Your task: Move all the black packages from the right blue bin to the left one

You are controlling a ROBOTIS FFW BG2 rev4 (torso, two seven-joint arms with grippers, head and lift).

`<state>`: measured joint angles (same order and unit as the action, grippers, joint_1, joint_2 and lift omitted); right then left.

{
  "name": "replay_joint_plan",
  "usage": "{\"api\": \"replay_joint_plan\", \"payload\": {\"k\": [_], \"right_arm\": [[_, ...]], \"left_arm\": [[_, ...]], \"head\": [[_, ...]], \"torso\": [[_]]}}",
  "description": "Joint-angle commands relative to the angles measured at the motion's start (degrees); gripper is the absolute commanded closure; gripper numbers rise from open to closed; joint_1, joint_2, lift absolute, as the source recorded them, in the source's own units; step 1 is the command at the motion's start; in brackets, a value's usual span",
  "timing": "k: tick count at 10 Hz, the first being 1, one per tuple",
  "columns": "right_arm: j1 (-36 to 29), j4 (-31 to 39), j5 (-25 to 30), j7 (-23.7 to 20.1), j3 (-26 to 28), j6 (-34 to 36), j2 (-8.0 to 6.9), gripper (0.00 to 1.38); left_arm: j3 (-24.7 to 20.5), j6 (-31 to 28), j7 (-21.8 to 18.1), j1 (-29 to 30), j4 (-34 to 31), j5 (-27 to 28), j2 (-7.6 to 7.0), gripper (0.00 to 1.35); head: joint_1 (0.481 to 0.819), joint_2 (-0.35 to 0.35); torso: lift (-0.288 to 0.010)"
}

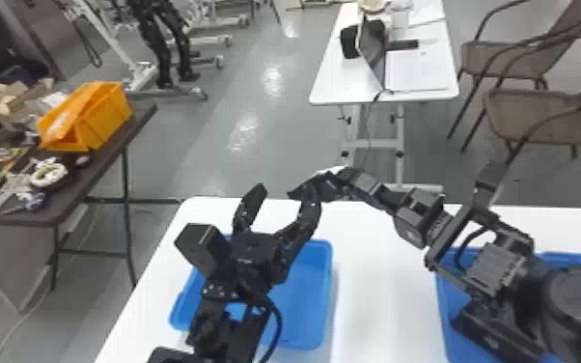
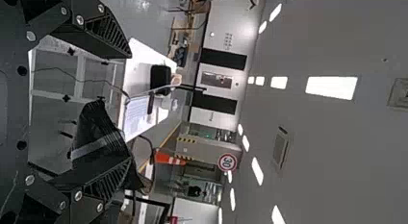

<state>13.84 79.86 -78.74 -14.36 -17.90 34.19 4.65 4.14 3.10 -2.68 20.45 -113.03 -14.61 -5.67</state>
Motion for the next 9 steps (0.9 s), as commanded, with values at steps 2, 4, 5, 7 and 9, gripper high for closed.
{"api": "replay_joint_plan", "payload": {"k": [2,4,5,7,9], "right_arm": [[0.57,-0.32,-0.19,-0.32,-0.56,0.61,0.0,1.13],[0.57,-0.23,-0.27,-0.49,-0.65,0.88,0.0,1.13],[0.66,-0.32,-0.36,-0.49,-0.82,0.88,0.0,1.12],[0.66,-0.32,-0.63,-0.49,-1.0,0.97,0.09,1.13],[0.57,-0.23,-0.54,-0.49,-1.0,0.97,0.18,1.13]], "left_arm": [[-0.71,-4.5,-3.91,-1.99,0.26,-8.07,-0.22,0.28],[-0.97,-4.94,-10.15,-4.19,3.51,-12.46,-0.13,0.28],[-1.33,-7.05,-12.88,-5.33,4.04,-12.64,-0.31,0.28],[-1.15,-7.31,-10.59,-4.45,3.51,-11.41,0.39,0.76],[-1.76,-7.75,-9.45,-3.83,2.37,-9.65,1.54,1.16]], "head": [[0.695,0.267],[0.695,0.258],[0.695,0.254],[0.695,0.24],[0.695,0.246]], "torso": [[-0.042],[-0.042],[-0.042],[-0.042],[-0.042]]}}
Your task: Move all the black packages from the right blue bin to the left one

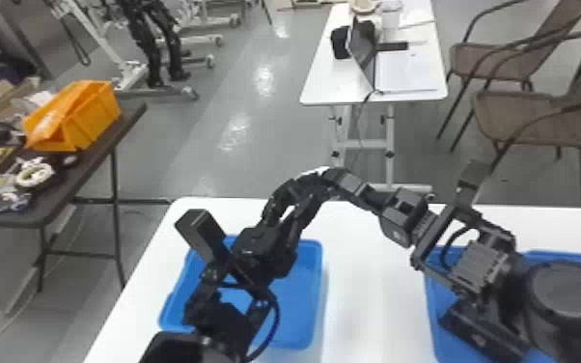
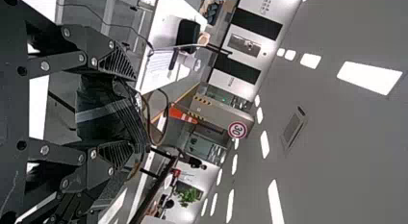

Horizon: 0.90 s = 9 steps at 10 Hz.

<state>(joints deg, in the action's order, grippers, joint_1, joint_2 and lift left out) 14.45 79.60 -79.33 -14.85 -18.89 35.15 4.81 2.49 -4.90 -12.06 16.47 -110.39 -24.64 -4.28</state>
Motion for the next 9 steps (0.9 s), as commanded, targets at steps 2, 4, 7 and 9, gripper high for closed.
{"api": "replay_joint_plan", "payload": {"k": [2,4,7,9], "right_arm": [[-0.13,0.21,0.06,0.0,0.0,0.01,0.11,1.12],[-0.39,0.3,1.29,-0.88,0.0,-0.25,0.11,0.93],[-5.4,6.27,21.85,-2.37,6.15,-3.77,0.2,0.07],[-11.99,10.49,36.36,-2.37,9.58,-6.93,0.2,0.24]], "left_arm": [[0.15,2.53,1.86,1.11,-0.53,1.0,0.68,1.22],[-0.03,5.17,2.83,1.64,-0.53,2.06,1.2,1.22],[-2.31,8.33,6.43,3.13,-0.53,8.47,1.29,1.22],[-4.77,9.3,8.98,5.42,-0.44,16.91,1.73,1.22]], "head": [[0.695,0.252],[0.695,0.26],[0.695,0.261],[0.695,0.243]], "torso": [[-0.042],[-0.042],[-0.042],[-0.042]]}}
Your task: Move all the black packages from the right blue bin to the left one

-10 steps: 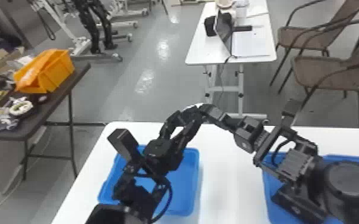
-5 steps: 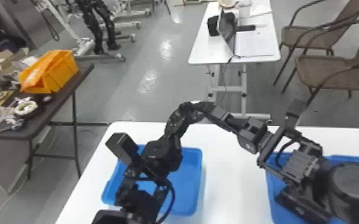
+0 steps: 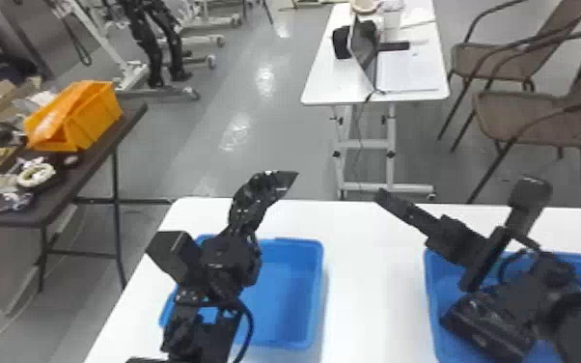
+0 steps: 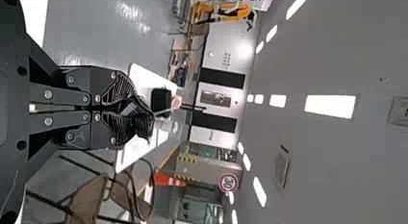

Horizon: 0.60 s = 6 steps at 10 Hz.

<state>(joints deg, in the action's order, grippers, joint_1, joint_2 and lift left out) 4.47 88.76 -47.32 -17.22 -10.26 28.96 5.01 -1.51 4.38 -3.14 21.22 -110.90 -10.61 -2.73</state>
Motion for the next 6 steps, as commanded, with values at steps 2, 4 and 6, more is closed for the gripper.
{"api": "replay_joint_plan", "payload": {"k": [2,4,6], "right_arm": [[-8.42,4.49,13.66,0.09,2.96,-3.38,0.0,0.27],[-12.73,8.1,21.65,0.44,5.69,-5.23,-0.61,0.27],[-15.54,13.19,30.09,1.32,7.01,-5.49,-1.05,0.28]], "left_arm": [[-2.71,-2.27,0.06,3.39,1.39,9.56,0.8,1.22],[-3.24,-7.72,-0.03,5.59,2.01,15.98,0.89,1.22],[-2.97,-16.25,-0.55,5.85,1.48,17.47,0.8,0.93]], "head": [[0.695,0.226],[0.695,0.217],[0.695,0.193]], "torso": [[-0.042],[-0.042],[-0.042]]}}
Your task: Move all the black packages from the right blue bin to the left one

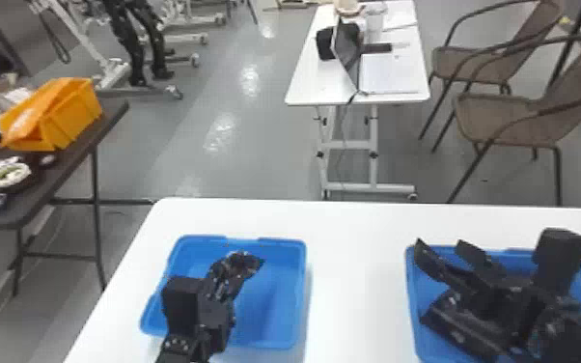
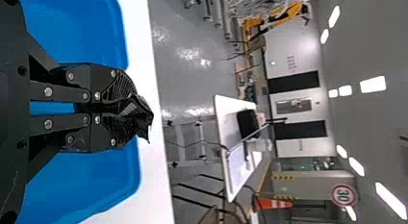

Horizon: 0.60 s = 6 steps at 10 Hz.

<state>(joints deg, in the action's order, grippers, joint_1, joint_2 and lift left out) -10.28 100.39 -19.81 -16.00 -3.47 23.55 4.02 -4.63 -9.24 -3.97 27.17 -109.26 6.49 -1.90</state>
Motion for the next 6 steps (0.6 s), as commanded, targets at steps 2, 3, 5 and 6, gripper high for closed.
{"api": "replay_joint_plan", "payload": {"k": [2,3,5,6], "right_arm": [[-2.11,3.84,5.92,0.62,0.22,-0.26,-0.5,0.28],[-2.28,4.02,6.19,0.71,0.22,-0.35,-0.5,0.28],[-2.9,4.99,7.24,1.41,0.22,-0.35,-0.5,0.28],[-3.34,5.51,7.68,2.02,0.22,-0.35,-0.5,0.28]], "left_arm": [[-1.52,-2.8,-3.85,-0.63,-0.16,1.24,0.14,0.0],[-1.96,-1.39,-3.85,-0.54,-0.16,1.24,0.41,0.05],[-3.55,3.79,-3.85,-0.01,-0.16,-1.13,2.05,0.21],[-3.72,7.4,-3.85,-0.27,-0.16,-5.79,2.05,0.22]], "head": [[0.695,0.171],[0.695,0.17],[0.695,0.176],[0.695,0.176]], "torso": [[-0.042],[-0.042],[-0.042],[-0.042]]}}
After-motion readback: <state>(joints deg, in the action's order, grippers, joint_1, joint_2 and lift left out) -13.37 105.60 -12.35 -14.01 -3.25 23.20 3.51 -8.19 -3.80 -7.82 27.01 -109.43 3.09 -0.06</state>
